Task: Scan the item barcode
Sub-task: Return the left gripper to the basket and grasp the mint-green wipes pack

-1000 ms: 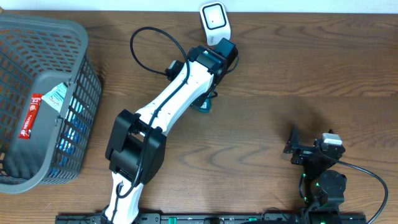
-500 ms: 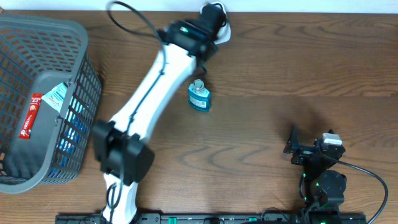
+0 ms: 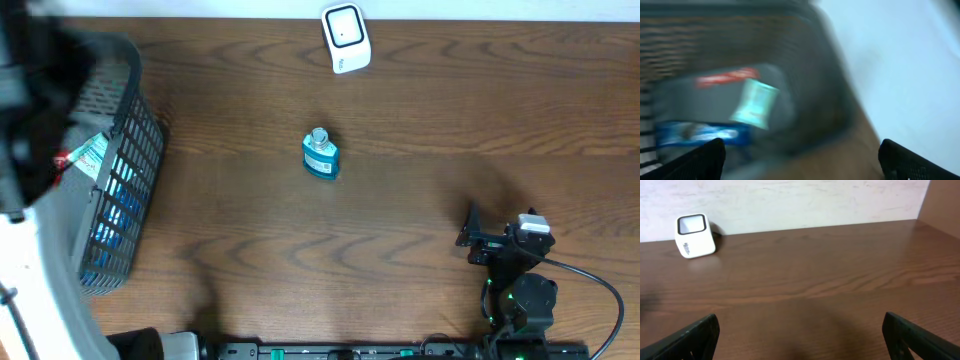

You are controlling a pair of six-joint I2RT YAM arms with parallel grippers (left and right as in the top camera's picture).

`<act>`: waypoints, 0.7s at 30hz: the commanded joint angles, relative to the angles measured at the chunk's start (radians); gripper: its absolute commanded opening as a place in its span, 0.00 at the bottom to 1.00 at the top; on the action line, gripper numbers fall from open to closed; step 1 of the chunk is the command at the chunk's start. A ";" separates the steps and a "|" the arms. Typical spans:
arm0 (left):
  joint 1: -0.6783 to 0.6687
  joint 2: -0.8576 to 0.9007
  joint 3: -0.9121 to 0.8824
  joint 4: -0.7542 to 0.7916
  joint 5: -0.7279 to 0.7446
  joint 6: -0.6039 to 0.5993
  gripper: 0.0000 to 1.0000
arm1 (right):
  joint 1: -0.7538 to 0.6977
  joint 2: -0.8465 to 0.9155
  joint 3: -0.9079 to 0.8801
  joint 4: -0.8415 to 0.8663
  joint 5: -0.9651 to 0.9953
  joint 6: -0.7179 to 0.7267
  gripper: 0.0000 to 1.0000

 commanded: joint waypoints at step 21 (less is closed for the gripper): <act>0.243 0.600 -0.175 0.047 0.183 0.425 0.98 | 0.009 -0.002 -0.002 -0.003 0.004 -0.012 0.99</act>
